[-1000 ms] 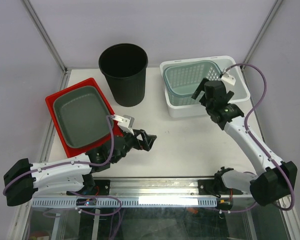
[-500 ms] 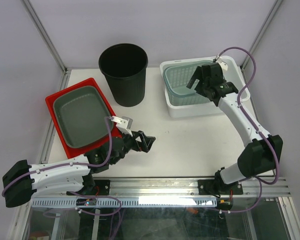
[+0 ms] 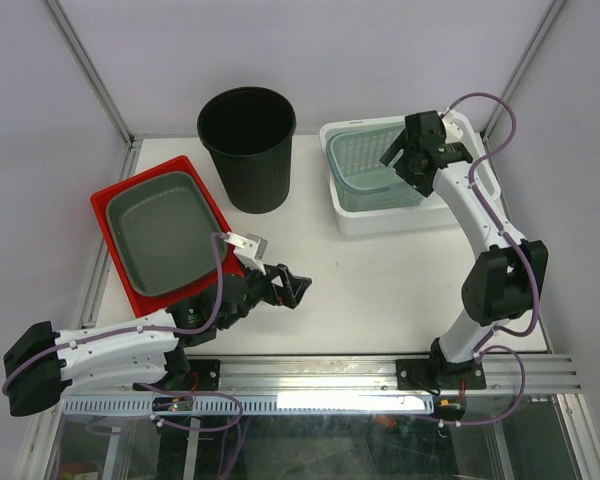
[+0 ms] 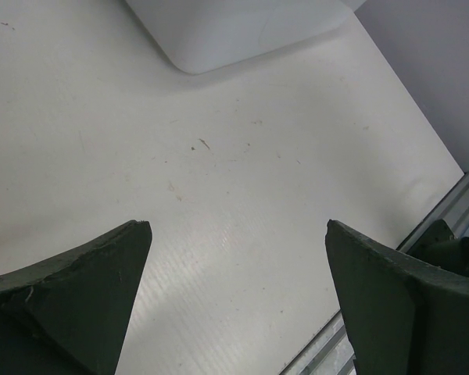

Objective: Turn the large container upside down

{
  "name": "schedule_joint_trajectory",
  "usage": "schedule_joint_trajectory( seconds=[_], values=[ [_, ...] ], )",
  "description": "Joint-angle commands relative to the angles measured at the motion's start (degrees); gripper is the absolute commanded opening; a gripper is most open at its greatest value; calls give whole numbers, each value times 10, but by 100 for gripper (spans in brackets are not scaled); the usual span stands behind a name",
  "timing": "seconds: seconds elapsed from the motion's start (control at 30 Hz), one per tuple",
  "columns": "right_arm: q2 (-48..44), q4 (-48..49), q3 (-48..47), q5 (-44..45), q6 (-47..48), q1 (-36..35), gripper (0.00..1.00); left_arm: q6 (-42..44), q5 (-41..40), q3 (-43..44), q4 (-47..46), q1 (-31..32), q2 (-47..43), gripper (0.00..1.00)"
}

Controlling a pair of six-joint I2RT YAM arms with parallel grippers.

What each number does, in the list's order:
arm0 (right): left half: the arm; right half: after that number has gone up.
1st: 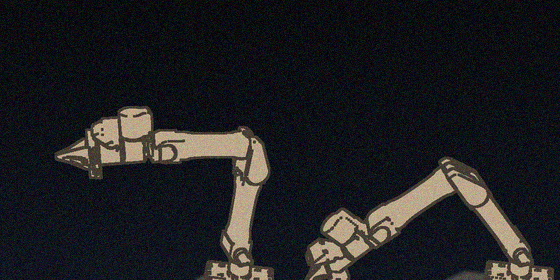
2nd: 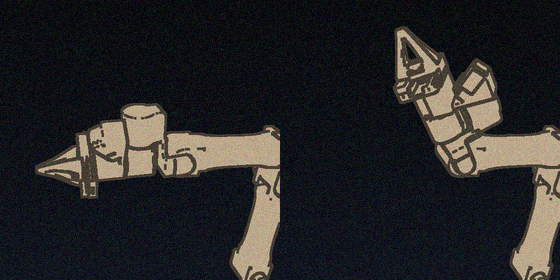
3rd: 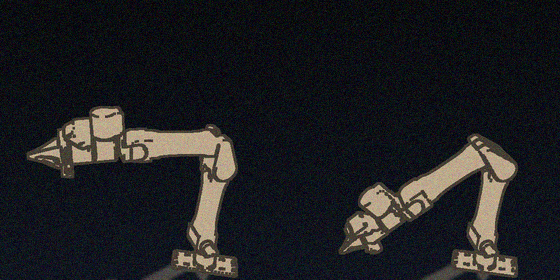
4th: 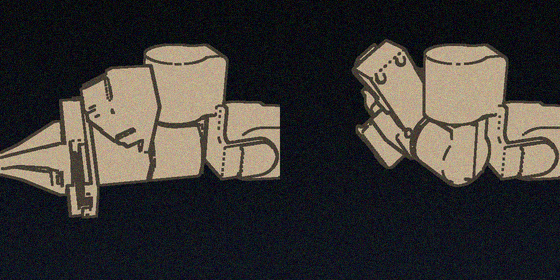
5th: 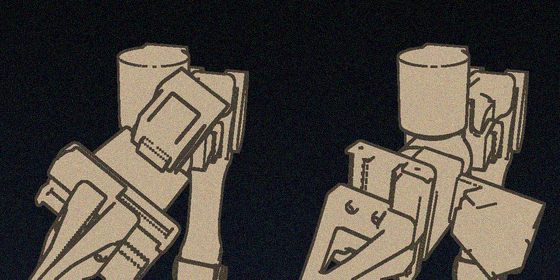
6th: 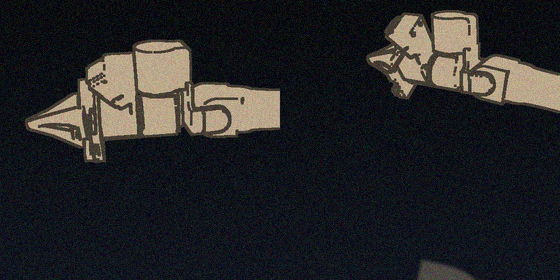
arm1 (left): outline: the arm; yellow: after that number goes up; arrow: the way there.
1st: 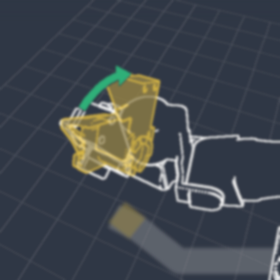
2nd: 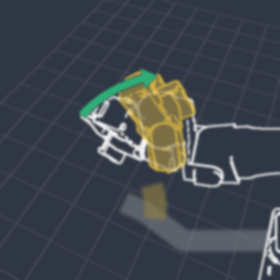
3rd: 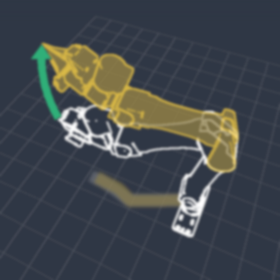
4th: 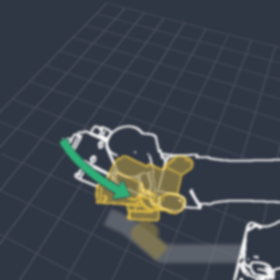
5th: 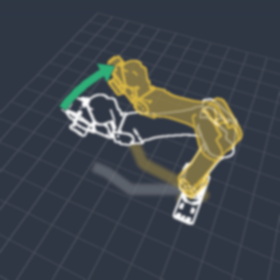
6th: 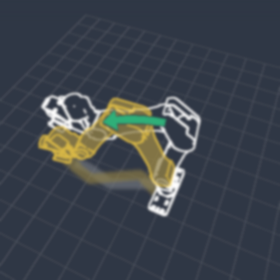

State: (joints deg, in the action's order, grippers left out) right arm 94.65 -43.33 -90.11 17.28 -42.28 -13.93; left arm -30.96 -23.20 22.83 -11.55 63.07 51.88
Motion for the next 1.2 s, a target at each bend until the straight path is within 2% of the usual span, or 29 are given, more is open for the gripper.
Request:
schedule_joint_trajectory(
  seconds=[0.0, 0.13, 0.23, 0.5, 0.7, 0.97, 1.17],
  values=[
    [9, -23, -16, 11, -52, 8, 93, -2, 17, 19, -17, 7, -17, 99],
    [19, -27, -9, 31, -74, 8, 85, 0, 22, 24, -13, 7, -13, 99],
    [26, -23, -6, 34, -95, 12, 76, 2, 24, 30, -11, 7, -10, 99],
    [39, -14, 7, 26, -110, 21, 66, -5, 28, 36, -10, 7, -1, 99],
    [36, -2, 14, 16, -107, 30, 43, -9, 27, 38, -9, 7, 3, 99],
    [-31, 29, 13, 9, -81, 43, 0, -5, 20, 44, -8, 7, 8, 99],
    [-126, 65, 13, 9, -12, 45, 0, -4, 16, 54, -2, 7, 6, 99]
  ],
)
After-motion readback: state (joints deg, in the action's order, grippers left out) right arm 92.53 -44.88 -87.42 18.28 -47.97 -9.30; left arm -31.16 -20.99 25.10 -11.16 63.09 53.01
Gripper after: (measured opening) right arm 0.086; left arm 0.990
